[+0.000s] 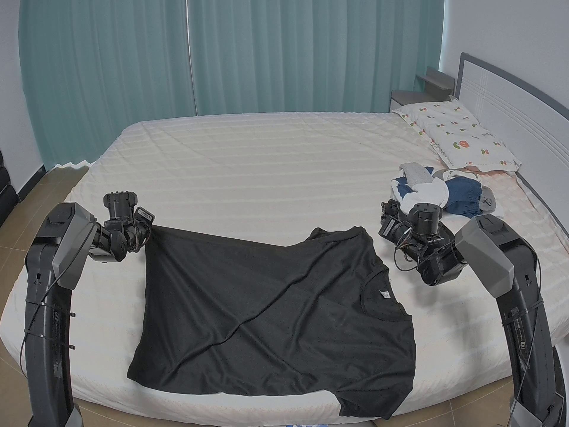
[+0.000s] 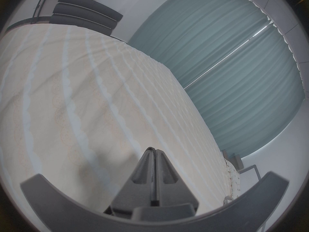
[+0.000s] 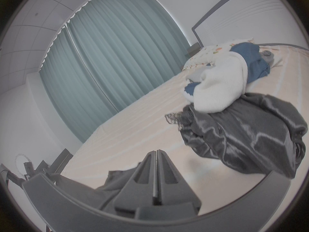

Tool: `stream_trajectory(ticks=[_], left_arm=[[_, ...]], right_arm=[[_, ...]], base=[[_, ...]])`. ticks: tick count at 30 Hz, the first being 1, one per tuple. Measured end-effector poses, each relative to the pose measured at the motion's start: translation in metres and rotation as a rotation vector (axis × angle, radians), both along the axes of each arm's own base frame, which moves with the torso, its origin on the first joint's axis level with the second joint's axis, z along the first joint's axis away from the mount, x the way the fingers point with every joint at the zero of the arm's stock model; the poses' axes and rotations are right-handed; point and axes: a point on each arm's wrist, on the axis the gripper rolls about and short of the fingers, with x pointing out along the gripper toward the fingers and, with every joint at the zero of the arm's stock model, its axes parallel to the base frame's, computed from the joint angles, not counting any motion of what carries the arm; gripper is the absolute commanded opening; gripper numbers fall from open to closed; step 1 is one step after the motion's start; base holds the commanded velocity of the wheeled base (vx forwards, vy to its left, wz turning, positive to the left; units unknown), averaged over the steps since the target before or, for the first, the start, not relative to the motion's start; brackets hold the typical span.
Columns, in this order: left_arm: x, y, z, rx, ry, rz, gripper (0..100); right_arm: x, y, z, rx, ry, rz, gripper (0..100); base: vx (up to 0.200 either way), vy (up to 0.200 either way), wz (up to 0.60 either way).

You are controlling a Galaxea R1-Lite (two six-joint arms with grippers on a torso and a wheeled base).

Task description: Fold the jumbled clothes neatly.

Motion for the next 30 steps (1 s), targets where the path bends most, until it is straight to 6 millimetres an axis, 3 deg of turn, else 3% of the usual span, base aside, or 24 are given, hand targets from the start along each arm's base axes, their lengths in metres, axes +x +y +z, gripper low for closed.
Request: stream_trajectory(ticks=[17,18,30], left_arm=[[-0.002,0.0,-0.011,-0.006,0.031,-0.005,0],[-0.002,0.0,-0.011,-0.006,0.032,-0.005,0],[-0.002,0.0,-0.012,-0.006,0.032,-0.005,0]], right_arm=[[-0.017,0.024,-0.024,0.036,0.102,0.094,100],[-0.017,0.025,-0.026,0.035,0.106,0.096,0],[-0.011,0.03,-0.029,0.035,0.079,0.077,0]], base=[[0.0,0.0,0.0],[0.0,0.0,0.0],[0.0,0.0,0.0]])
